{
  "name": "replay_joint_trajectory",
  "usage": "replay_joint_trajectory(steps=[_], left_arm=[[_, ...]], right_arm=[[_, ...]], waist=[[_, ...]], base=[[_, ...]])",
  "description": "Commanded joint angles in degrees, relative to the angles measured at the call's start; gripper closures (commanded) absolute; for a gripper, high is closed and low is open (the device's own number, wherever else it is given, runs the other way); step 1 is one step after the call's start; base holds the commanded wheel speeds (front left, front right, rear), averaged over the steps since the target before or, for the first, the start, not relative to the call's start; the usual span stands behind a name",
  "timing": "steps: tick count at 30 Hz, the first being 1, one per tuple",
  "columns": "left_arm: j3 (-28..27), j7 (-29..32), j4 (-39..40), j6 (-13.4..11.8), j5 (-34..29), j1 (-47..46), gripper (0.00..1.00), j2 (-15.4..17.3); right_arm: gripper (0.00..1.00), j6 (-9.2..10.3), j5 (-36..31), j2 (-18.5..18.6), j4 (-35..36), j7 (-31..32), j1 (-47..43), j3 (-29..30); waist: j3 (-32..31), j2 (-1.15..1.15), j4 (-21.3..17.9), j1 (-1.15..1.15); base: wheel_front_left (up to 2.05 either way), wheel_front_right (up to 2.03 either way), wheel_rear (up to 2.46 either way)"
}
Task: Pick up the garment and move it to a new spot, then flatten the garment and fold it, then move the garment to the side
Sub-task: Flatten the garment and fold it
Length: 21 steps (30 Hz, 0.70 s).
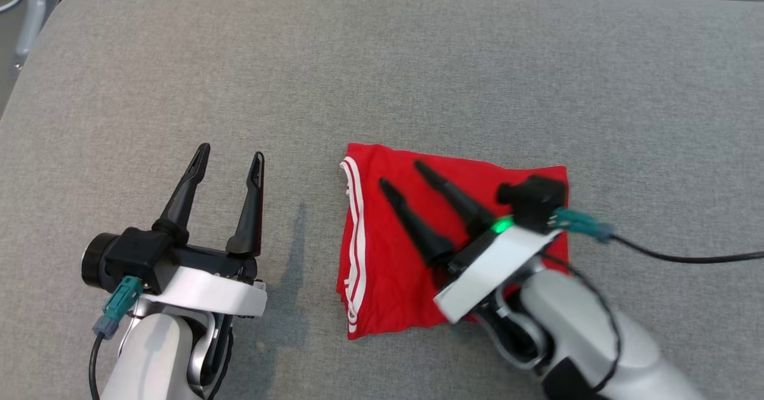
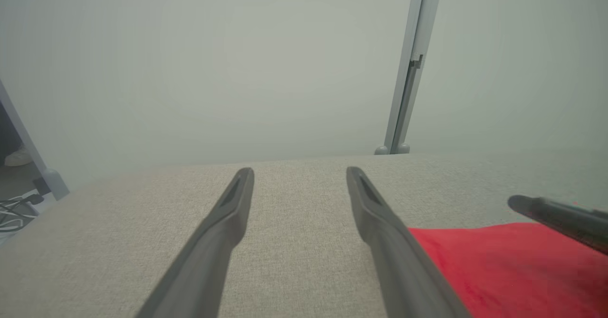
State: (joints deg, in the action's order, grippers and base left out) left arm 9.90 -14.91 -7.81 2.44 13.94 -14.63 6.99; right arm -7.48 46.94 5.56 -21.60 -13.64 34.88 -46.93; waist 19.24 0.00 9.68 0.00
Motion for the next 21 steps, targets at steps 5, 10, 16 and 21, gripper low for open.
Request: replay_joint_trajectory(steps=[5, 10, 16, 21], left_arm=[[-1.3, -0.3, 0.4, -0.1, -1.0, 0.1, 0.00, 0.1], [-2.6, -0.3, 1.1, -0.5, -1.4, 0.9, 0.00, 0.0], [-4.7, -0.3, 2.3, -1.4, -1.9, 2.4, 0.00, 0.3], [-5.6, -0.3, 3.1, -2.1, -2.1, 4.2, 0.00, 0.4]], right_arm=[[0.00, -0.03, -3.4, 5.1, 6.2, -1.5, -1.9, 8.6], [0.00, -0.03, -8.6, 7.8, 12.7, -1.6, -7.1, 20.0], [0.00, -0.03, -18.3, 9.4, 19.3, 0.0, -16.4, 33.9], [0.00, -0.03, -23.6, 9.0, 21.9, 2.9, -22.4, 40.8]], waist=[[-0.3, 0.00, -1.3, 0.00], [-0.9, 0.00, -2.8, 0.00], [-2.3, 0.00, -5.3, 0.00], [-3.9, 0.00, -7.3, 0.00]], base=[[0.00, 0.00, 0.00], [0.00, 0.00, 0.00], [0.00, 0.00, 0.00], [0.00, 0.00, 0.00]])
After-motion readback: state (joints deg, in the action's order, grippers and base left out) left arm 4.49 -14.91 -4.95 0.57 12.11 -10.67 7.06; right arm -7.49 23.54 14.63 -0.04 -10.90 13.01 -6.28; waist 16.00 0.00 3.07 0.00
